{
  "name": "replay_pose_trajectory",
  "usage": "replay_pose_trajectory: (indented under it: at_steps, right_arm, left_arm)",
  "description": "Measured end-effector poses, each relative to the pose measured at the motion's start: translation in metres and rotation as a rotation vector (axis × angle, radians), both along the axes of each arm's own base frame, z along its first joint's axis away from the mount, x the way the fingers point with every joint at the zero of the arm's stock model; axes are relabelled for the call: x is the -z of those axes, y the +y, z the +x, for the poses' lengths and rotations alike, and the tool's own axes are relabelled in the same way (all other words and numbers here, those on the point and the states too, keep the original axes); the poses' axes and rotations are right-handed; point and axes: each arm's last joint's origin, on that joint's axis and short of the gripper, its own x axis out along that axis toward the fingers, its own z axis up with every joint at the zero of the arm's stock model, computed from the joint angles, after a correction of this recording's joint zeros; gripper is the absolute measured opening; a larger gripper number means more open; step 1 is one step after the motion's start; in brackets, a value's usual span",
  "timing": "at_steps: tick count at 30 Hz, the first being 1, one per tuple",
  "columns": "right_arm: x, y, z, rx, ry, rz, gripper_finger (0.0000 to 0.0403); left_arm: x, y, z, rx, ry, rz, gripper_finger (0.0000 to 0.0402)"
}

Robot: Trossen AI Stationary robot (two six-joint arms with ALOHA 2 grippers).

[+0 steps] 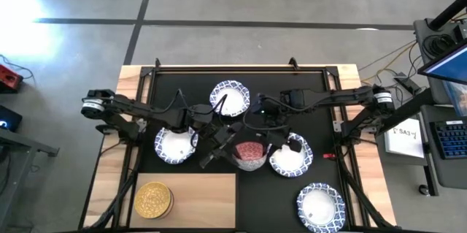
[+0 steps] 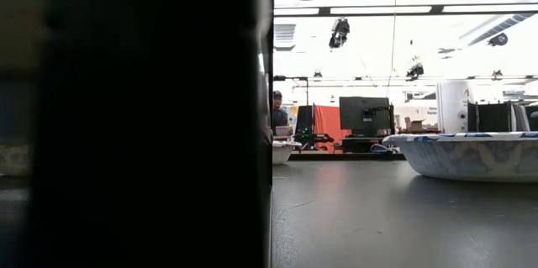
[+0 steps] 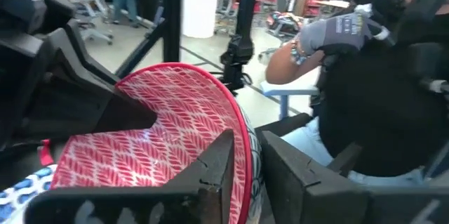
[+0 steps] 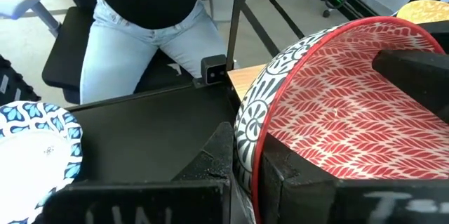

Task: Place and stack bowls onto a shelf
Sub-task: Stack the red patterned bowl on top of the yellow patterned bowl on the shelf

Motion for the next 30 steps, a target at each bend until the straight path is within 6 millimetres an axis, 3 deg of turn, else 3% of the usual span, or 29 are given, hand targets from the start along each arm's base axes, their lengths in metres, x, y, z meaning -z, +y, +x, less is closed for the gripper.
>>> replay_pose_trajectory:
  at_steps: [14,23,30]
  right_arm:
    - [-0.004,-0.002,0.005,-0.001,-0.009,-0.028,0.0019]
    - [-0.002,-0.005,0.006,0.075,0.060,-0.049,0.0105]
    - [-0.005,-0.006,0.004,0.106,0.051,-0.085,0.0131]
  left_arm:
    - [0.001,0.000,0.000,0.030,0.022,-0.019,0.0036]
    - [0.004,0.006,0.001,-0.022,0.037,-0.012,0.0008]
    - [0.003,0.011,0.001,-0.011,0.025,-0.010,0.0005]
